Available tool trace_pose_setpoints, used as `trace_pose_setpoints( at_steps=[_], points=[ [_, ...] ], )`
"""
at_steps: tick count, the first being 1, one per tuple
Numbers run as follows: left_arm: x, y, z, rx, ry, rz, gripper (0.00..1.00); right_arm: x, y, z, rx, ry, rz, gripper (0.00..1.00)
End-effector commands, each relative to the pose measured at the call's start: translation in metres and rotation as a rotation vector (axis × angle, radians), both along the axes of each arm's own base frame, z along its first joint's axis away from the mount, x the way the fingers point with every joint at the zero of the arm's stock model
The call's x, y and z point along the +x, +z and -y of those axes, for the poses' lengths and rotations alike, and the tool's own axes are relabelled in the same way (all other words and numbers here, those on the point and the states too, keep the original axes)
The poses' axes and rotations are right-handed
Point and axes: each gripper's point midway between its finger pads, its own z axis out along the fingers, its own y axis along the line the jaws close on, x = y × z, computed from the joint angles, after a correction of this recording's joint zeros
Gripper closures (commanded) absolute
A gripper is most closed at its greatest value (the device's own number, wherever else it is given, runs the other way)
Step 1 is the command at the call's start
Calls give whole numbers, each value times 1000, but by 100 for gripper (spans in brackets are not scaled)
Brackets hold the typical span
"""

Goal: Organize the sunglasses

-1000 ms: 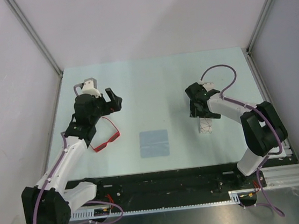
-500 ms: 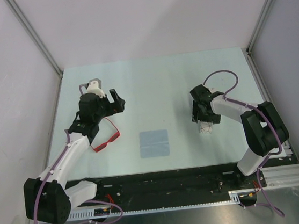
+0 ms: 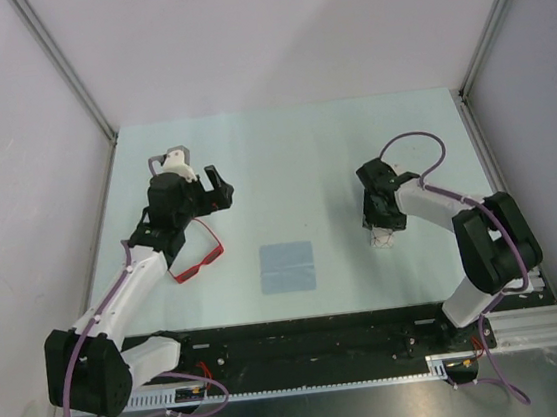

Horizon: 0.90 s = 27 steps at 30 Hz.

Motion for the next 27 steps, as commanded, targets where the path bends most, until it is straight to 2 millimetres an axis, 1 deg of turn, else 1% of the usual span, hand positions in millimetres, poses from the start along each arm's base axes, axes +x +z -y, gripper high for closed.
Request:
trace_pose_setpoints(
  at_steps=[1, 2, 3, 4, 5, 6, 7, 8, 9, 10, 11, 12, 13, 14, 15, 16, 17, 18, 19, 20, 21, 22, 24, 27],
  points=[
    [7, 26, 9, -29, -27, 71, 0, 20, 43, -18, 113, 58, 155, 57],
    [6, 29, 15, -45, -55, 72, 0, 25, 53, -23, 146, 77, 192, 57],
    [5, 34, 18, -58, -72, 78, 0, 25, 63, -35, 211, 119, 207, 58],
    [6, 43, 23, -75, -97, 92, 0, 26, 74, -44, 250, 158, 234, 57],
    [4, 49, 30, -91, -136, 96, 0, 31, 98, -55, 292, 230, 304, 56],
    [0, 57, 43, -124, -207, 98, 0, 27, 110, -71, 365, 295, 315, 56],
    [0, 71, 52, -151, -252, 111, 0, 26, 123, -77, 395, 326, 343, 56],
    [-1, 77, 59, -172, -291, 112, 0, 27, 143, -84, 430, 366, 397, 56],
    [-8, 86, 73, -221, -376, 101, 0, 22, 154, -93, 479, 407, 411, 55],
    [-9, 104, 81, -249, -420, 119, 0, 22, 165, -99, 509, 430, 434, 55],
    [-8, 103, 89, -272, -457, 95, 0, 20, 181, -109, 561, 479, 466, 55],
    [-16, 111, 99, -321, -528, 75, 0, 17, 196, -114, 589, 508, 504, 55],
    [-15, 123, 105, -343, -555, 82, 0, 14, 206, -119, 615, 530, 528, 55],
    [-15, 124, 110, -364, -578, 60, 0, 10, 221, -130, 661, 582, 567, 54],
    [-17, 127, 116, -409, -585, 26, 0, 5, 237, -134, 692, 602, 604, 55],
    [-22, 138, 123, -433, -626, 26, 0, 2, 249, -140, 719, 631, 642, 53],
    [-23, 137, 129, -446, -648, 6, 0, -3, 256, -146, 749, 655, 650, 53],
    [-31, 142, 140, -456, -684, 1, 0, -7, 266, -150, 775, 666, 673, 52],
    [-34, 149, 145, -461, -701, 9, 0, -9, 275, -154, 794, 680, 696, 51],
    [-36, 151, 151, -462, -714, 11, 0, -12, 279, -158, 804, 692, 703, 51],
    [-42, 151, 161, -465, -741, -1, 0, -13, 282, -159, 804, 693, 712, 51],
    [-43, 153, 164, -466, -748, 3, 0, -14, 287, -161, 805, 697, 727, 51],
    [-45, 148, 173, -473, -756, -24, 0, -15, 290, -165, 789, 700, 743, 51],
    [-46, 145, 178, -475, -758, -34, 0, -16, 288, -168, 755, 703, 744, 51]
  ],
)
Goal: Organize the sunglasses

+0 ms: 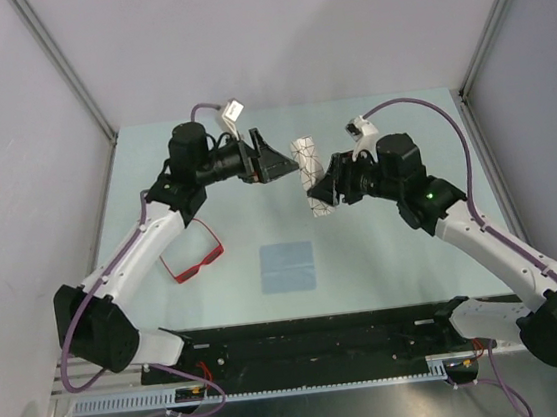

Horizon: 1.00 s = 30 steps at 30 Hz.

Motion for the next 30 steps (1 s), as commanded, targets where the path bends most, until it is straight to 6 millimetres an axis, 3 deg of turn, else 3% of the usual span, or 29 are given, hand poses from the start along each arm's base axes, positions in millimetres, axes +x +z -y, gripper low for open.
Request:
trace_pose_setpoints(
  at_steps=[1, 5, 11, 15, 19, 26, 30],
  points=[
    [-6, 18, 12, -43, -47, 5, 0, 2, 45, -9, 50, 2, 135, 51],
    [-9, 18, 18, -48, -76, 9, 0, -3, 49, -16, 59, 30, 139, 52],
    [-14, 16, 22, -51, -127, 28, 11, -11, 54, -25, 55, 84, 150, 53],
    [-20, 42, 22, -138, -182, 113, 11, -20, 61, -29, 61, 138, 172, 54],
    [-26, 56, 18, -178, -218, 144, 11, -25, 61, -30, 61, 158, 168, 55],
    [-36, 60, 16, -186, -265, 159, 28, -24, 66, -29, 77, 152, 178, 55],
    [-41, 61, 16, -192, -289, 169, 31, -23, 69, -28, 89, 151, 182, 55]
  ],
)
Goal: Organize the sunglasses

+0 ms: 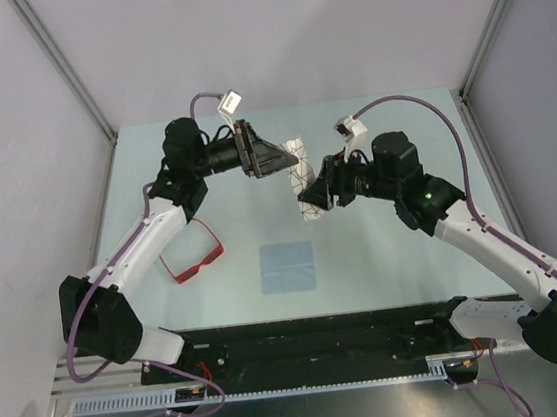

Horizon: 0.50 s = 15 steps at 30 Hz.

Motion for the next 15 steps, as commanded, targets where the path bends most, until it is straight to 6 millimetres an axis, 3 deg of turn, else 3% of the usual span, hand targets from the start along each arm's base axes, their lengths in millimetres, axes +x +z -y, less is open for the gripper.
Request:
trace_pose_setpoints(
  at_steps=[1, 15],
  points=[
    [-23, 28, -3, -50, -80, 89, 32, -2, 45, -3, 82, 24, 104, 55],
    [-24, 24, -3, -44, -101, 111, 58, -13, 63, 0, 134, 73, 126, 60]
  ],
)
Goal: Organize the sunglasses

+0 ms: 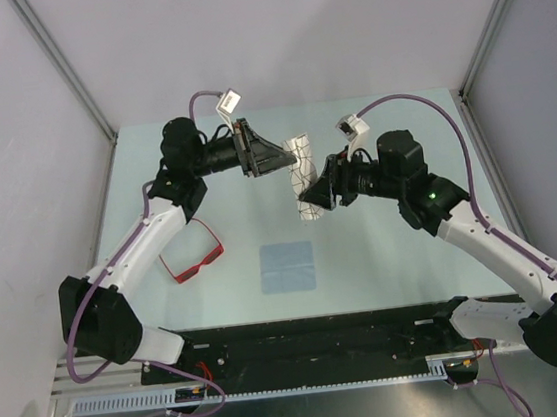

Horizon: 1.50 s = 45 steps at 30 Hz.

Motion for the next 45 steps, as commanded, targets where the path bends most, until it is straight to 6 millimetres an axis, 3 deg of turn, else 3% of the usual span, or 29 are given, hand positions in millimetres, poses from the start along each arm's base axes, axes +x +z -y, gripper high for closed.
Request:
trace_pose_setpoints(
  at_steps=[1, 5, 14, 22, 32, 40, 45],
  points=[
    [-18, 17, -3, -23, -60, 78, 60, -10, 53, -2, 103, 51, 116, 60],
    [-17, 17, -3, -20, -66, 93, 69, -18, 57, -3, 115, 90, 120, 59],
    [-9, 9, -9, -9, -53, 101, 69, -38, 66, -3, 141, 165, 124, 60],
    [-7, -10, -14, 20, -90, 136, 67, -44, 65, 0, 134, 178, 118, 75],
    [11, -42, -24, 55, -54, 95, 66, -36, 52, 8, 98, 129, 74, 98],
    [19, -60, -29, 73, -38, 70, 65, -28, 44, 10, 83, 104, 45, 100],
    [38, -67, -47, 85, 62, 50, 50, -8, 26, 21, 27, -4, 6, 100]
  ],
)
